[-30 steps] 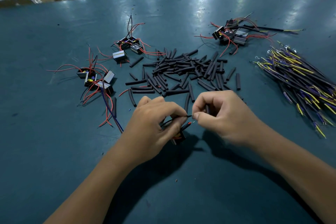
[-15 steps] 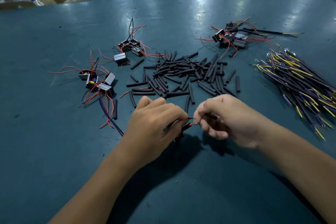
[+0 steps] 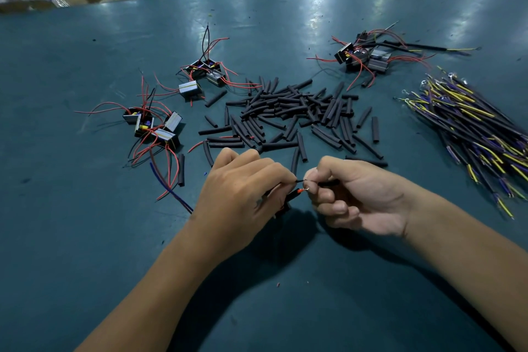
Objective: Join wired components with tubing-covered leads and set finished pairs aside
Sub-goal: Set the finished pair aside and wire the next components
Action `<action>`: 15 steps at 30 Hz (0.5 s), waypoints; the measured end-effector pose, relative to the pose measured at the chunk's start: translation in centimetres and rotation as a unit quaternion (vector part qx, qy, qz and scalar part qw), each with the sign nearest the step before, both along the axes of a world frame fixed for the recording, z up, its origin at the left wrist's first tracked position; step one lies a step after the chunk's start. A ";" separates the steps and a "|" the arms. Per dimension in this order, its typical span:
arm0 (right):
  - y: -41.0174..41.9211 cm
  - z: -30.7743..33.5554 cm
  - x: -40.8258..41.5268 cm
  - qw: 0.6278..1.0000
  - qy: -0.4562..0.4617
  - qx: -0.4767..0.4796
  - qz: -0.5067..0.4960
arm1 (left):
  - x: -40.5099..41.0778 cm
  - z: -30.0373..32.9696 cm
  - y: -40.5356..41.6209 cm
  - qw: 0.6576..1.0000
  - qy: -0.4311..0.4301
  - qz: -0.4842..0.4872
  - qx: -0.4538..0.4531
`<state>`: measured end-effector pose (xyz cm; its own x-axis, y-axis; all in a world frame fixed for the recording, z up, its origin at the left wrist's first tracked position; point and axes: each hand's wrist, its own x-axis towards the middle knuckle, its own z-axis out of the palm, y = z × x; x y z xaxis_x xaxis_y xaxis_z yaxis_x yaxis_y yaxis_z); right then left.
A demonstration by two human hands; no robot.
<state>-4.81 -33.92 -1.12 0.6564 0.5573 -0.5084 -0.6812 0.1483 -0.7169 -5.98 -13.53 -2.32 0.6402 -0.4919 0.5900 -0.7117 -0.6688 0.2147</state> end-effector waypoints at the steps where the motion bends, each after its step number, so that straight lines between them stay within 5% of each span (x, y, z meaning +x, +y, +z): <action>1: 0.0 0.0 0.0 1.000 -0.003 0.000 -0.005 | 0.0 0.0 0.0 1.000 0.000 -0.001 0.000; 6: 0.2 -0.1 -0.3 0.989 -0.108 -0.097 -0.014 | 0.0 -0.1 0.0 1.000 0.004 -0.005 0.005; 10: 0.3 0.0 -0.6 0.929 -0.315 -0.192 -0.028 | -0.2 0.1 0.0 1.000 0.018 -0.017 -0.005; 12: 0.1 0.0 -0.7 0.839 -0.480 -0.255 -0.034 | -0.3 0.3 0.1 0.998 0.054 -0.023 -0.034; 15: -0.4 0.0 -0.7 0.617 -0.711 -0.337 -0.036 | -0.4 0.6 0.3 0.985 0.145 -0.044 -0.085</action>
<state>-5.48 -34.28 -1.17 0.7159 0.4780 0.5089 0.6978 -0.5154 -0.4974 -6.35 -13.18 -1.73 0.7524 -0.4640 0.4674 -0.6585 -0.5439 0.5201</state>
